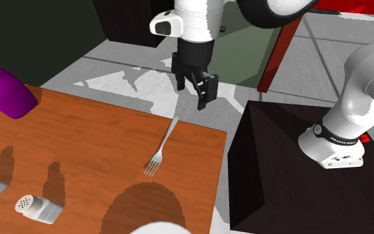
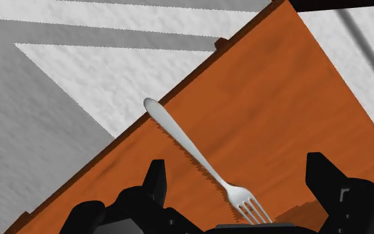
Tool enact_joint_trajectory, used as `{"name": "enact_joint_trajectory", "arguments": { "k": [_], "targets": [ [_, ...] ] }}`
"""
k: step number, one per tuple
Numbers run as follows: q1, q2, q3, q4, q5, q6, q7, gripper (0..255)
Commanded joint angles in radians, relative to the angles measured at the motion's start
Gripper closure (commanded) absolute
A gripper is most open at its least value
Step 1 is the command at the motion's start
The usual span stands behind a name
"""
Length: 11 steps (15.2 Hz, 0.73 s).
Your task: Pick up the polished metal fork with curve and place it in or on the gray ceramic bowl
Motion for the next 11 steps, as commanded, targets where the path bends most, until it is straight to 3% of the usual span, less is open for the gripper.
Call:
{"name": "enact_joint_trajectory", "arguments": {
  "k": [1, 11],
  "targets": [
    [0.012, 0.073, 0.006, 0.045, 0.004, 0.022, -0.054, 0],
    [0.064, 0.414, 0.071, 0.286, -0.009, 0.091, -0.267, 0]
  ]
}}
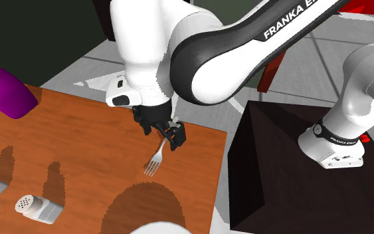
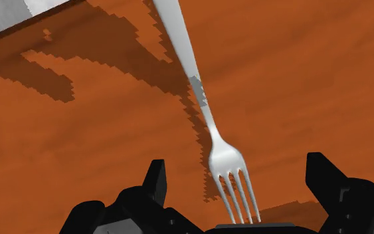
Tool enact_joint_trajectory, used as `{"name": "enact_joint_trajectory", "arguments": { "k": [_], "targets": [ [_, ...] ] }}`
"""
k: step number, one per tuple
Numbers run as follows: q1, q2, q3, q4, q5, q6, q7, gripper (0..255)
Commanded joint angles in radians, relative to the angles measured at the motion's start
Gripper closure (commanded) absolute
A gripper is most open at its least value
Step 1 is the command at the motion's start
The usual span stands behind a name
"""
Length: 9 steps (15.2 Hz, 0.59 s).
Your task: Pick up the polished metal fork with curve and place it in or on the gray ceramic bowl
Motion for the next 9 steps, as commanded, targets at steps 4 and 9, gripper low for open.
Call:
{"name": "enact_joint_trajectory", "arguments": {
  "k": [4, 9],
  "targets": [
    [0.009, 0.072, 0.011, 0.032, -0.007, 0.035, -0.029, 0],
    [0.011, 0.106, 0.011, 0.016, -0.009, 0.086, -0.027, 0]
  ]
}}
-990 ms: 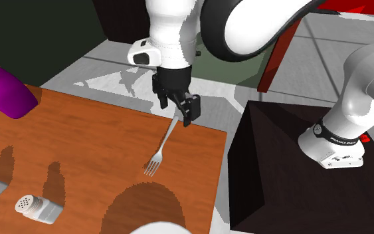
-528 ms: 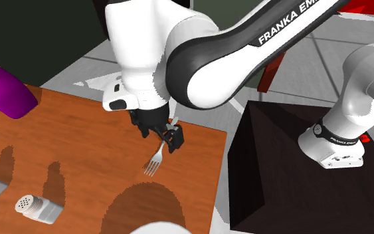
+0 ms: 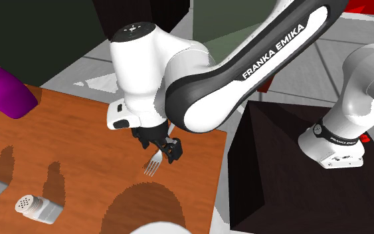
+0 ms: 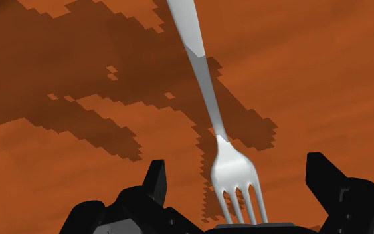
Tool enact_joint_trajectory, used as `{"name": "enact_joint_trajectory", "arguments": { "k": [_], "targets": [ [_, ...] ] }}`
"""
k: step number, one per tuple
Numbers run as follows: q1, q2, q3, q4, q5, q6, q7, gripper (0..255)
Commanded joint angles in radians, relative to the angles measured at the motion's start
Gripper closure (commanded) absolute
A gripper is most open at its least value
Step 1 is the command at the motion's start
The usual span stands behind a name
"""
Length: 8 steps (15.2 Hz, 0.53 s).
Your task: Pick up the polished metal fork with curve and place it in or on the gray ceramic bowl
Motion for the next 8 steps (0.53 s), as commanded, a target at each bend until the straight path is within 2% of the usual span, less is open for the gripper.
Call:
{"name": "enact_joint_trajectory", "arguments": {
  "k": [1, 7, 8],
  "targets": [
    [0.0, 0.005, 0.0, -0.002, 0.0, 0.008, -0.001, 0],
    [0.0, 0.005, 0.0, -0.002, 0.0, 0.008, -0.001, 0],
    [0.0, 0.005, 0.0, -0.002, 0.0, 0.008, -0.001, 255]
  ]
}}
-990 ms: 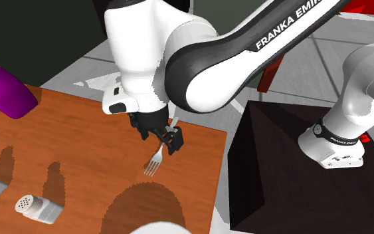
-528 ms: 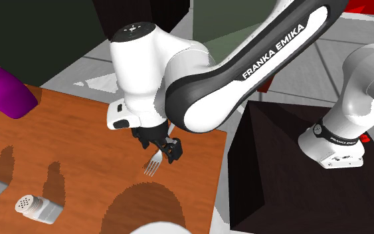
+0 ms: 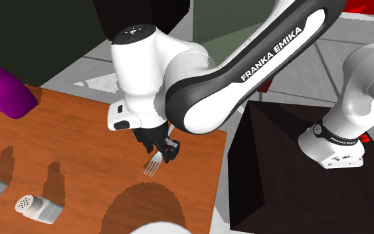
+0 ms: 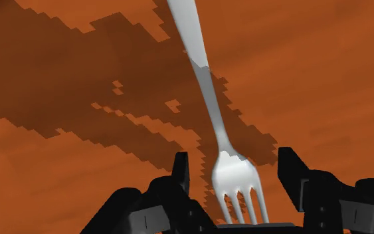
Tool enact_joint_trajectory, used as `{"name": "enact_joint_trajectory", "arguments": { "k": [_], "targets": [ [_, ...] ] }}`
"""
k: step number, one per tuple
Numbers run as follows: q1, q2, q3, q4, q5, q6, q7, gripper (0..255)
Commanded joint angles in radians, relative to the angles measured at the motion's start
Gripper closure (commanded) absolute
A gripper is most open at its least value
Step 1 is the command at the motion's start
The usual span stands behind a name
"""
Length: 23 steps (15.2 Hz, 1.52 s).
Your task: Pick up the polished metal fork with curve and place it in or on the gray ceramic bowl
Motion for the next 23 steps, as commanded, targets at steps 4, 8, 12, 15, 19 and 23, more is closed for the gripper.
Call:
{"name": "enact_joint_trajectory", "arguments": {
  "k": [4, 8, 12, 15, 19, 23],
  "targets": [
    [0.0, 0.0, 0.0, 0.0, 0.0, 0.0, 0.0, 255],
    [0.001, 0.004, 0.0, 0.005, 0.0, -0.001, 0.001, 255],
    [-0.001, -0.022, 0.0, 0.011, 0.001, -0.033, 0.001, 255],
    [-0.001, -0.043, 0.001, 0.024, 0.002, -0.067, 0.002, 255],
    [-0.002, -0.069, 0.001, 0.045, 0.002, -0.113, 0.003, 255],
    [-0.002, -0.091, 0.001, 0.069, 0.003, -0.16, 0.004, 255]
  ]
}}
